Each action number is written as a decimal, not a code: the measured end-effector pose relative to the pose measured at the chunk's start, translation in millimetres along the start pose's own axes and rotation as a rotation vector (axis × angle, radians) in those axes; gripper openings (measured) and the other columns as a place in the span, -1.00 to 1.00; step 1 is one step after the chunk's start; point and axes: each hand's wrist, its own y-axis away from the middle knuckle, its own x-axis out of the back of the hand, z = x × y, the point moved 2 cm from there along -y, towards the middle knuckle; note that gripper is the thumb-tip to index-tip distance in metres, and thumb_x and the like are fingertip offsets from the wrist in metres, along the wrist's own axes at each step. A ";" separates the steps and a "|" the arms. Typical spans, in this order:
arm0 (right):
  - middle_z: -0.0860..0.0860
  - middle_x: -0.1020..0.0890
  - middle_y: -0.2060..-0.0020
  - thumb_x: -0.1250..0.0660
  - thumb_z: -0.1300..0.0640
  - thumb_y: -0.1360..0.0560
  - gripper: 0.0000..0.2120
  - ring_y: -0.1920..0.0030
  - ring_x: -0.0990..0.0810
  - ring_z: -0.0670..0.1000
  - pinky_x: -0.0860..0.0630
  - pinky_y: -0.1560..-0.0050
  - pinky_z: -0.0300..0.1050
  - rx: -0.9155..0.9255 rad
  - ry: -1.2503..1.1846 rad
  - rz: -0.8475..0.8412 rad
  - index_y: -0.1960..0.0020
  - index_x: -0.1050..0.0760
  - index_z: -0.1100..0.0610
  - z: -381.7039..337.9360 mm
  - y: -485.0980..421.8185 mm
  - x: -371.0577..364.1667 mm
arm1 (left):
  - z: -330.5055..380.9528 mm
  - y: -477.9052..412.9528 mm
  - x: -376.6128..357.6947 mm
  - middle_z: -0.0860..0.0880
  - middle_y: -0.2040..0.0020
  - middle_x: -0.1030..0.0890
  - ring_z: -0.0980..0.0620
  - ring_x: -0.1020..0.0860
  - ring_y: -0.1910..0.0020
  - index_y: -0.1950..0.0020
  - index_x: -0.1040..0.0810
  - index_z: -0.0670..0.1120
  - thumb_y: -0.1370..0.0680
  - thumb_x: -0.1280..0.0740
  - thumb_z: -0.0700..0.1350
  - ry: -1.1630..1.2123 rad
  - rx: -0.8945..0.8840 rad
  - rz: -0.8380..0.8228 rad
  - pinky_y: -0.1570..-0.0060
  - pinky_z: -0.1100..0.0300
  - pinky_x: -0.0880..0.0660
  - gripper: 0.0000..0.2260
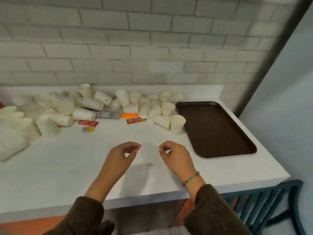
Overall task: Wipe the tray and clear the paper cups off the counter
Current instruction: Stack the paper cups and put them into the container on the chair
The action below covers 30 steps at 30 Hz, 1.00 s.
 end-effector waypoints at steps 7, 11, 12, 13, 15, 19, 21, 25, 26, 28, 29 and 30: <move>-0.17 -0.58 0.15 -0.32 0.04 -0.50 -0.89 0.21 -0.49 -0.16 -0.34 0.19 -0.41 0.069 -0.010 -0.065 0.01 -0.58 -0.02 -91.3 -90.4 -85.0 | -83.8 -53.2 118.5 0.24 0.09 -0.66 0.24 -0.60 0.03 0.12 -0.59 0.24 -0.50 -0.35 -0.16 0.103 0.080 0.129 -0.05 0.35 -0.45 -0.75; -0.19 -0.55 0.18 -0.33 0.04 -0.49 -0.91 0.23 -0.51 -0.15 -0.29 0.24 -0.49 0.085 -0.038 -0.107 0.02 -0.58 -0.02 -130.5 -127.3 -133.2 | -129.5 -71.4 167.4 0.21 0.08 -0.66 0.22 -0.60 0.02 0.11 -0.60 0.23 -0.51 -0.34 -0.16 0.107 0.132 0.142 -0.02 0.37 -0.44 -0.76; -0.19 -0.55 0.18 -0.33 0.05 -0.49 -0.91 0.23 -0.50 -0.16 -0.29 0.25 -0.50 0.087 -0.034 -0.118 0.02 -0.58 -0.02 -136.5 -133.3 -142.2 | -137.5 -74.2 176.4 0.22 0.07 -0.66 0.22 -0.60 0.02 0.10 -0.60 0.22 -0.51 -0.34 -0.16 0.094 0.135 0.142 0.00 0.40 -0.43 -0.76; -0.18 -0.56 0.18 -0.33 0.05 -0.49 -0.91 0.23 -0.50 -0.17 -0.28 0.26 -0.51 0.093 -0.029 -0.127 0.02 -0.58 -0.02 -143.0 -141.0 -152.5 | -146.2 -77.8 186.8 0.22 0.06 -0.65 0.23 -0.60 0.02 0.09 -0.61 0.20 -0.51 -0.34 -0.16 0.081 0.142 0.144 0.00 0.41 -0.43 -0.77; -0.17 -0.58 0.17 -0.33 0.05 -0.49 -0.92 0.24 -0.51 -0.16 -0.29 0.27 -0.50 0.104 -0.027 -0.141 0.04 -0.58 -0.03 -156.6 -156.5 -174.2 | -163.2 -85.1 207.3 0.23 0.04 -0.64 0.23 -0.59 0.02 0.06 -0.60 0.19 -0.52 -0.33 -0.16 0.049 0.150 0.147 -0.02 0.39 -0.43 -0.78; -0.14 -0.61 0.16 -0.33 0.07 -0.48 -0.92 0.22 -0.55 -0.10 -0.39 0.23 -0.32 0.128 0.019 -0.201 0.06 -0.59 -0.02 -182.2 -181.8 -211.0 | -194.3 -92.8 236.6 0.25 0.03 -0.62 0.27 -0.58 0.06 0.09 -0.58 0.23 -0.52 -0.33 -0.15 0.005 0.178 0.183 0.03 0.45 -0.41 -0.77; -0.12 -0.65 0.11 -0.32 0.08 -0.48 -0.90 0.19 -0.58 -0.06 -0.46 0.16 -0.23 0.153 0.040 -0.223 0.05 -0.58 0.00 -192.0 -193.6 -224.0 | -205.8 -94.3 244.0 0.26 0.05 -0.62 0.27 -0.58 0.08 0.10 -0.58 0.23 -0.52 -0.34 -0.15 0.004 0.200 0.204 0.03 0.42 -0.43 -0.77; 0.00 -0.63 0.04 -0.28 0.08 -0.49 -0.87 0.08 -0.56 0.02 -0.45 0.13 -0.17 0.257 0.158 -0.271 0.01 -0.57 0.04 -213.2 -226.2 -254.6 | -225.5 -102.5 257.7 0.22 0.07 -0.63 0.27 -0.58 0.10 0.10 -0.58 0.19 -0.52 -0.33 -0.16 0.016 0.253 0.252 0.06 0.42 -0.41 -0.79; 0.02 -0.61 0.00 -0.28 0.09 -0.49 -0.84 0.04 -0.56 0.03 -0.43 0.12 -0.16 0.284 0.187 -0.282 -0.03 -0.57 0.04 -216.2 -232.8 -260.7 | -227.1 -103.7 259.4 0.22 0.07 -0.63 0.27 -0.58 0.10 0.09 -0.59 0.19 -0.52 -0.33 -0.16 0.016 0.259 0.263 0.08 0.46 -0.40 -0.79; 0.04 -0.57 -0.07 -0.28 0.13 -0.49 -0.78 -0.04 -0.53 0.07 -0.43 0.03 -0.12 0.368 0.251 -0.321 -0.12 -0.55 0.06 -224.9 -247.2 -277.5 | -232.7 -102.7 262.7 0.25 0.09 -0.62 0.31 -0.56 0.11 0.08 -0.59 0.18 -0.52 -0.33 -0.16 0.018 0.286 0.294 0.13 0.55 -0.36 -0.80; 0.05 -0.55 -0.11 -0.28 0.15 -0.49 -0.75 -0.08 -0.51 0.09 -0.43 -0.03 -0.09 0.404 0.273 -0.337 -0.16 -0.53 0.07 -228.4 -254.2 -284.2 | -234.7 -101.6 262.8 0.26 0.10 -0.62 0.33 -0.56 0.12 0.08 -0.59 0.18 -0.52 -0.33 -0.16 0.022 0.300 0.304 0.16 0.57 -0.35 -0.80; 0.06 -0.53 -0.14 -0.28 0.18 -0.49 -0.72 -0.11 -0.48 0.11 -0.42 -0.07 -0.07 0.435 0.286 -0.351 -0.19 -0.51 0.07 -234.0 -262.6 -291.8 | -237.6 -99.8 264.2 0.26 0.10 -0.63 0.34 -0.56 0.12 0.08 -0.60 0.17 -0.52 -0.33 -0.16 0.029 0.317 0.316 0.16 0.58 -0.35 -0.80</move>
